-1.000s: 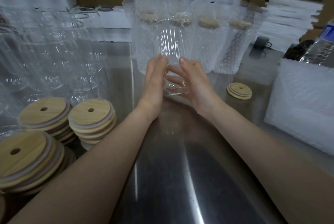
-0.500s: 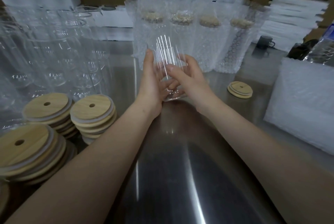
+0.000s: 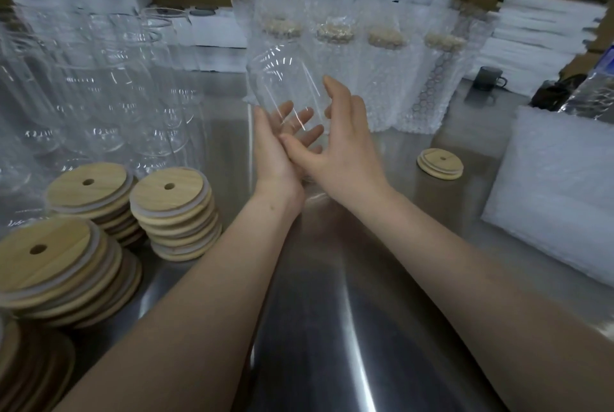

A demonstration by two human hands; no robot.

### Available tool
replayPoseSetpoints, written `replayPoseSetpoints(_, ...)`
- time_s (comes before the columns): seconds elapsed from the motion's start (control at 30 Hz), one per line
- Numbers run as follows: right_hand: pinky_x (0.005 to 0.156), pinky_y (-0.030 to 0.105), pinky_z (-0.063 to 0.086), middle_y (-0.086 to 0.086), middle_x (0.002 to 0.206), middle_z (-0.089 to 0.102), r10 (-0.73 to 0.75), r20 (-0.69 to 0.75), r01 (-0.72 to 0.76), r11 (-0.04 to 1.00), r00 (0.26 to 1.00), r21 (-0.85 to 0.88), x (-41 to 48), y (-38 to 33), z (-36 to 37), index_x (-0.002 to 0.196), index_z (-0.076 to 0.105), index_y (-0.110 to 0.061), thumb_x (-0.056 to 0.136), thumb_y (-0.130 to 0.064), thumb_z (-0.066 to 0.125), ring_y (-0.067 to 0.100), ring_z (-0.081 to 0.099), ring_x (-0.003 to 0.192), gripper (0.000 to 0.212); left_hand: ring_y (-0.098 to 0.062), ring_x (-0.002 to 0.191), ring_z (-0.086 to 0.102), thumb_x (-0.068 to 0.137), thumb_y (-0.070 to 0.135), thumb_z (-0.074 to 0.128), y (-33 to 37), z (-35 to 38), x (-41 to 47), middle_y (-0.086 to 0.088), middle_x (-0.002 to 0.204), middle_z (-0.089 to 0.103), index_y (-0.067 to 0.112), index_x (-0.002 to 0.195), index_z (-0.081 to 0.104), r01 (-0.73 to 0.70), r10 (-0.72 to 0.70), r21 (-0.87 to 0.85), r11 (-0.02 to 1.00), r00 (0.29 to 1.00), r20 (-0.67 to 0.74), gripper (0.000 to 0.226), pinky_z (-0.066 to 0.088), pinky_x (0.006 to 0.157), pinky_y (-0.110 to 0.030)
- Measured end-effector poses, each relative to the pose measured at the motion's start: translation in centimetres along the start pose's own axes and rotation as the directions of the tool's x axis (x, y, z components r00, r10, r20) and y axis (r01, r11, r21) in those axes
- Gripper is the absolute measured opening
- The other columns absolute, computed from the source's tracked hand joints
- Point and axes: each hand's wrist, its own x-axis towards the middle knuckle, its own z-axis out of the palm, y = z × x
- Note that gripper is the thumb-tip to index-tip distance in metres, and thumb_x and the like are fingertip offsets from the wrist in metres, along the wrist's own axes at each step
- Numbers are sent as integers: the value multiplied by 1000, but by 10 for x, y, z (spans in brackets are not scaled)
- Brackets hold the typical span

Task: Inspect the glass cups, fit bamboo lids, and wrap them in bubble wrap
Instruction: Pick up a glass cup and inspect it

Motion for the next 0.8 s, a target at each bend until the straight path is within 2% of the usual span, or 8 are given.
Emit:
replayPoseSetpoints(0.1, 89, 36, 48, 4, 130, 39, -1, 35, 3, 1000, 999, -29, 2, 2, 2, 151, 25, -20, 80, -52, 71, 13, 49, 112, 90, -24, 89, 67, 103, 52, 22, 2, -3, 4, -8, 111, 66, 18, 118, 55, -14, 14, 7, 1000, 999, 35, 50, 55, 77, -39)
replayPoseSetpoints(0.2, 87, 27, 45, 1, 123, 41, 108, 169, -151, 950, 980, 272, 9, 4, -4, 144, 34, -25, 85, -47, 67, 5, 47, 100, 71, -28, 100, 68, 103, 53, 21, 4, -8, 6, -8, 110, 68, 16, 120, 55, -9, 8, 21, 1000, 998, 57, 53, 51, 97, -48)
replayPoseSetpoints(0.33, 62, 17, 50, 2, 97, 52, 240, 229, -330, 742, 943, 583, 15, 5, -9, 128, 50, -15, 90, -30, 67, -4, 60, 65, 44, -34, 114, 65, 103, 54, 20, 7, -13, 11, -13, 124, 67, 9, 130, 55, 35, -34, -6, 999, 994, 108, 63, 45, 105, -53)
replayPoseSetpoints(0.47, 79, 41, 41, 7, 98, 62, 208, 465, -478, 645, 860, 596, 16, 12, -12, 120, 57, -16, 82, -38, 64, 26, 57, 86, 45, -34, 110, 64, 98, 66, 19, 6, -11, 12, -16, 115, 66, 5, 126, 59, 120, -119, 5, 993, 974, 191, 78, 48, 100, -49)
replayPoseSetpoints(0.57, 77, 39, 49, 3, 94, 67, 188, 517, -514, 605, 835, 609, 14, 9, -12, 112, 58, -23, 78, -39, 64, 24, 62, 86, 38, -33, 103, 64, 95, 71, 20, 5, -11, 14, -15, 114, 64, 5, 132, 55, 114, -115, 17, 993, 970, 215, 83, 47, 97, -51)
replayPoseSetpoints(0.67, 58, 36, 57, 13, 93, 69, 263, 426, -489, 632, 865, 601, 14, 4, -8, 117, 55, -20, 71, -39, 72, 19, 67, 71, 53, -33, 100, 66, 97, 68, 20, 5, -10, 14, -8, 101, 69, 9, 122, 59, 80, -80, 11, 997, 978, 194, 74, 51, 87, -45)
replayPoseSetpoints(0.73, 63, 42, 59, 22, 105, 66, 303, 349, -453, 718, 887, 528, 12, 2, -5, 123, 51, -22, 69, -37, 77, 26, 69, 77, 62, -36, 108, 64, 99, 64, 17, 4, -10, 13, -12, 115, 65, 8, 124, 55, 66, -66, 8, 998, 979, 191, 72, 47, 93, -48)
replayPoseSetpoints(0.8, 73, 47, 60, 19, 104, 63, 308, 261, -395, 813, 915, 427, 10, 1, -1, 133, 44, -24, 73, -36, 81, 33, 69, 89, 72, -32, 98, 69, 101, 61, 17, 4, -8, 11, -15, 125, 61, 7, 125, 51, 71, -67, -16, 997, 979, 195, 68, 54, 88, -46)
